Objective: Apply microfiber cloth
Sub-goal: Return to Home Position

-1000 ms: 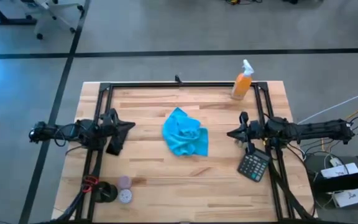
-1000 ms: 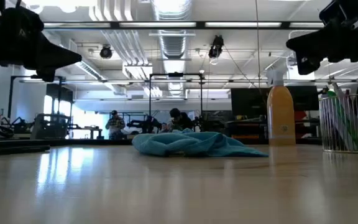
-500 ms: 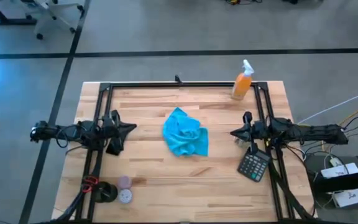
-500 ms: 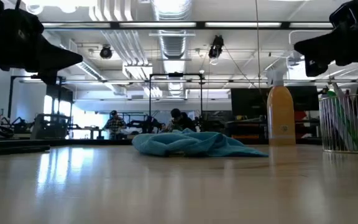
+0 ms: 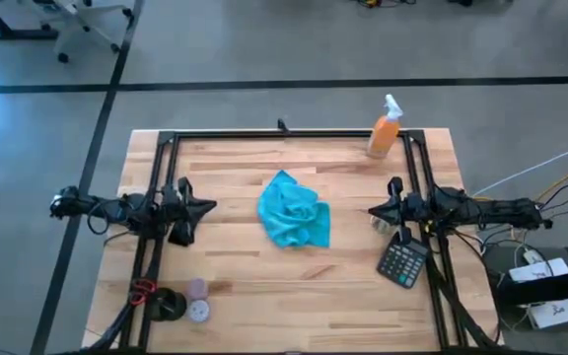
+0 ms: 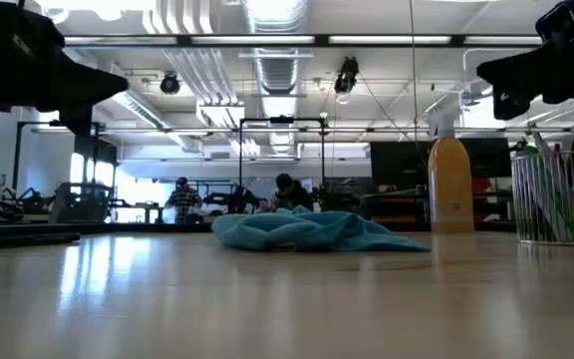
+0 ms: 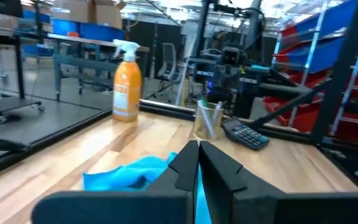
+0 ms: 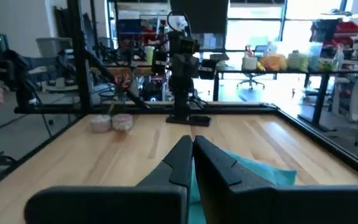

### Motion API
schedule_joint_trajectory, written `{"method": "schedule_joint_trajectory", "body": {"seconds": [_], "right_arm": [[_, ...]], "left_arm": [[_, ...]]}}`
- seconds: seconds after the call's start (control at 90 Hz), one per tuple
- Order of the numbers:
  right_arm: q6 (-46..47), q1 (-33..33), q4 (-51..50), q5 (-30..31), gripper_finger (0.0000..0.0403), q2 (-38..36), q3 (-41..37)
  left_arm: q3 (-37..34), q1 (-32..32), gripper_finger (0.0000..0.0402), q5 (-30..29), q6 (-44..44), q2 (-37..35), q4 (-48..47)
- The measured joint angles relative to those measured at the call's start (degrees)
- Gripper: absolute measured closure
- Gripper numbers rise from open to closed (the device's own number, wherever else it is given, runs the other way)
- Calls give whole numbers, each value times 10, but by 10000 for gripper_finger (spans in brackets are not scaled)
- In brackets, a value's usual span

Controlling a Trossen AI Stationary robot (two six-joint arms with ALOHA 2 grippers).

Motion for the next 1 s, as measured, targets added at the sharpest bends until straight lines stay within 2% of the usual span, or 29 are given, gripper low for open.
{"method": "schedule_joint_trajectory", "body": {"seconds": [0.2,0.556,0.733,1.0], "right_arm": [[-1,0,2,1,403,0,0],[-7,0,8,-1,403,0,-1],[-12,0,8,-37,403,0,-4],[-8,0,0,-36,403,2,-10]], "left_arm": [[0,-19,402,4,40,1,0],[0,35,401,116,39,-3,-5],[-1,49,402,164,83,1,-19],[-1,50,402,166,83,34,-16]]}}
